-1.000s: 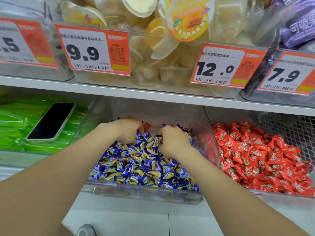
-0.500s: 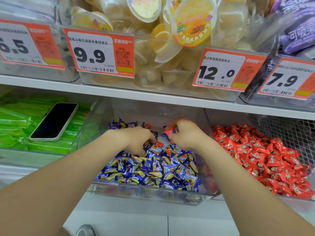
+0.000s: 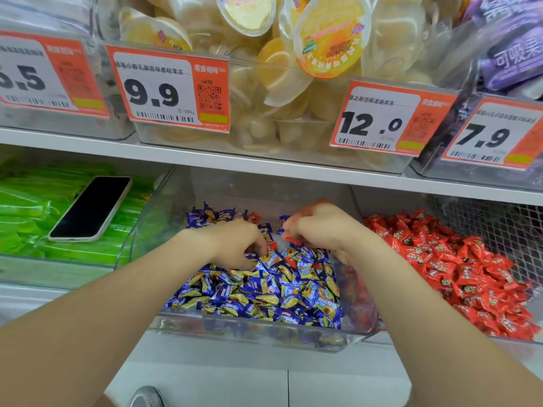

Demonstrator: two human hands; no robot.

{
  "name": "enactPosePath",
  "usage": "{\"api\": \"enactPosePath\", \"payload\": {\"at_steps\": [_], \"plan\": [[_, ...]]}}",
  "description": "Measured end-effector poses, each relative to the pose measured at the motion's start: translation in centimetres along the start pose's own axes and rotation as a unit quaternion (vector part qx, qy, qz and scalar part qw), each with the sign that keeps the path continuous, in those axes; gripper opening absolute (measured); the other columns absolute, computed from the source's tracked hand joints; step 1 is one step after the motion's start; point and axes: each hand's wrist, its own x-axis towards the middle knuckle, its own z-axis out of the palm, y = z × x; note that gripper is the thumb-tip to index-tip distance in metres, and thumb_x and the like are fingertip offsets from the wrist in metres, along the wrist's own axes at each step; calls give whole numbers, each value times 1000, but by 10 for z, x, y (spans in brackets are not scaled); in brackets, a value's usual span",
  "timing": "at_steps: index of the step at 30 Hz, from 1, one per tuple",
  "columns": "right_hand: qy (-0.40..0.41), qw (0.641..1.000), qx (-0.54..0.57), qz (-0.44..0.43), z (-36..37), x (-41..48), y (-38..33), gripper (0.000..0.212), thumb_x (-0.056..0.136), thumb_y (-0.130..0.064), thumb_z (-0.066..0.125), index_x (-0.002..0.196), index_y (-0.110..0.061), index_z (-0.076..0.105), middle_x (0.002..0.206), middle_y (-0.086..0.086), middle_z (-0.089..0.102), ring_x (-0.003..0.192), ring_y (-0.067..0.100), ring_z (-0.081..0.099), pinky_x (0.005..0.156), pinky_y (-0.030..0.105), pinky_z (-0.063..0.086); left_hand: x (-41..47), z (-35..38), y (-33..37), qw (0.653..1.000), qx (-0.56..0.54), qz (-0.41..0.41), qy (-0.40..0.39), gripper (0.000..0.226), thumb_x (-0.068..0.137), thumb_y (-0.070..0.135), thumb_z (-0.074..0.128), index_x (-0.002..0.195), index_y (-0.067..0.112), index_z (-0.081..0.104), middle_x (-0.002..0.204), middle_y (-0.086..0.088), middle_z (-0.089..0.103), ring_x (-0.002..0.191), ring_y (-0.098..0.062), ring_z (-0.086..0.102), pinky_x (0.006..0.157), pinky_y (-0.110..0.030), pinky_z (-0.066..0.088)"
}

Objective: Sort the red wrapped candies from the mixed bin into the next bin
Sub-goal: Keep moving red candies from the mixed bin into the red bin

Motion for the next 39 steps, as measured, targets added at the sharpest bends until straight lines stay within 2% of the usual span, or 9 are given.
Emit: {"api": "enactPosePath", "payload": {"at_steps": [4, 9, 14, 20, 24, 27, 33, 36, 39], "plan": [[-5, 981, -188, -54, 6, 1, 3, 27, 98, -14, 48, 94, -5, 73, 97, 14, 74, 91, 35, 70, 81, 41, 60, 1, 1, 4, 998, 54, -10, 42, 13, 88, 36, 73, 99, 31, 68, 103, 9, 60, 97, -17, 59, 84, -39, 48], [-45, 931, -358, -54, 29, 4, 23, 31, 97, -20, 65, 77, -14, 43, 82, 7, 50, 77, 33, 59, 66, 37, 48, 0, -5, -6, 997, 24, -32, 71, 21, 89, 19, 69, 99, 32, 56, 103, 12, 58, 95, -17, 58, 82, -41, 54], [-27, 962, -270, -45, 29, 1, 10, 16, 92, -21, 63, 83, -9, 59, 86, 10, 65, 74, 26, 63, 66, 34, 56, 2, -7, -1, 994, -9, -9, 106, 23, 84, 31, 75, 87, 24, 53, 88, 5, 59, 80, -21, 57, 70, -41, 50], [43, 978, -196, -53, 2, -17, -10, 41, 110, -30, 40, 76, -8, 46, 83, 16, 52, 84, 34, 51, 69, 37, 37, 12, -8, 12, 992, -73, 1, 102, 42, 87, -11, 45, 110, 23, 55, 93, -1, 60, 87, -26, 59, 73, -42, 50], [53, 991, -110, -48, -6, -24, 2, 35, 109, -33, 55, 97, -1, 64, 93, 18, 75, 85, 39, 72, 78, 48, 61, 21, 4, 15, 999, -11, -2, 38, 59, 97, -1, 49, 143, 34, 56, 117, 0, 46, 111, -24, 53, 97, -40, 49], [45, 997, -40, -46, -10, -27, 9, 9, 107, -19, 59, 102, -14, 65, 93, 17, 75, 78, 33, 78, 73, 48, 67, 24, 8, 15, 997, 63, 10, 51, 35, 94, 10, 66, 124, 29, 67, 118, -2, 45, 106, -25, 55, 89, -41, 51], [43, 988, -141, -51, -5, -31, 5, 33, 91, -1, 47, 97, -9, 78, 107, 12, 74, 78, 26, 68, 69, 32, 55, 17, 1, 13, 993, -18, -34, 109, 20, 95, 28, 71, 100, 18, 56, 97, 0, 55, 85, -23, 57, 70, -36, 45], [94, 979, -173, -54, 6, -28, 3, 26, 93, -13, 53, 68, -7, 53, 75, 13, 60, 61, 30, 52, 60, 35, 46, 9, -11, 9, 980, -89, -100, 144, 15, 105, 30, 50, 107, 15, 49, 94, -8, 62, 83, -26, 60, 70, -40, 47], [70, 967, -240, -51, 21, -33, 1, 16, 96, -10, 57, 82, -10, 49, 94, 16, 59, 77, 34, 58, 67, 39, 46, 4, -20, 4, 966, -114, -169, 157, 39, 109, 30, 40, 139, 5, 37, 105, -13, 65, 84, -25, 60, 69, -35, 43]]}}
